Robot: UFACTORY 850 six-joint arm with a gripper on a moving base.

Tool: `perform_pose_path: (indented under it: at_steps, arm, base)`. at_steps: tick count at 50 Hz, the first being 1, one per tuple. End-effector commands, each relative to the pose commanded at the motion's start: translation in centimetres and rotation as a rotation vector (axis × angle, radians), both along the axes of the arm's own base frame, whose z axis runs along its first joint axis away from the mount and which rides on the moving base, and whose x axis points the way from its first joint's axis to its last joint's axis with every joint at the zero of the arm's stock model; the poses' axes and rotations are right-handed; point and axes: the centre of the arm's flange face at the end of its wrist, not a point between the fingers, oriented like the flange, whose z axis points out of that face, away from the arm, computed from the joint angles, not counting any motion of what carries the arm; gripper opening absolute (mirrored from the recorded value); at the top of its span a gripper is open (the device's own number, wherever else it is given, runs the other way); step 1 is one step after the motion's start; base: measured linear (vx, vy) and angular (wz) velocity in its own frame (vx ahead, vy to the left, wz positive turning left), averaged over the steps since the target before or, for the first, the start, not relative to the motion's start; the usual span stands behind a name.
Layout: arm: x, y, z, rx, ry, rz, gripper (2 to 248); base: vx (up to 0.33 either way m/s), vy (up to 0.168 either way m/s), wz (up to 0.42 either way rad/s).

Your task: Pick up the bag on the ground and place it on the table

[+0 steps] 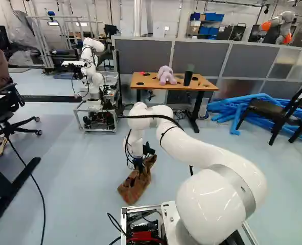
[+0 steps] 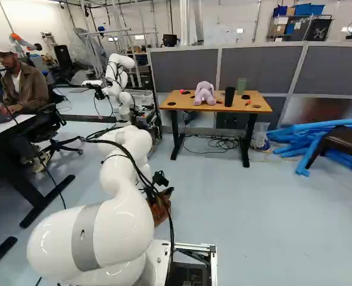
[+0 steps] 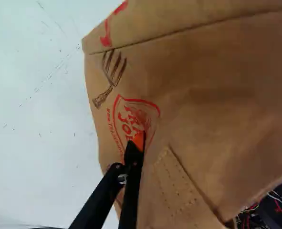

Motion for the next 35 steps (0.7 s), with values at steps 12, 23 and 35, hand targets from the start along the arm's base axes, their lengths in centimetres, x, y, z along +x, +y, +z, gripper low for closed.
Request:
perform_pose_path:
  at_steps: [12,23,35]
  arm:
    - [0.0,0.0,0.2,0.000,0.000,0.000,21]
    - [0.1,0.0,1.6,0.000,0.001,0.000,21]
    - [0.1,0.0,3.3,0.000,0.001,0.000,21]
  base:
    - [0.000,0.000,0.000]
    - [0.000,0.000,0.000]
    - [0.000,0.000,0.000]
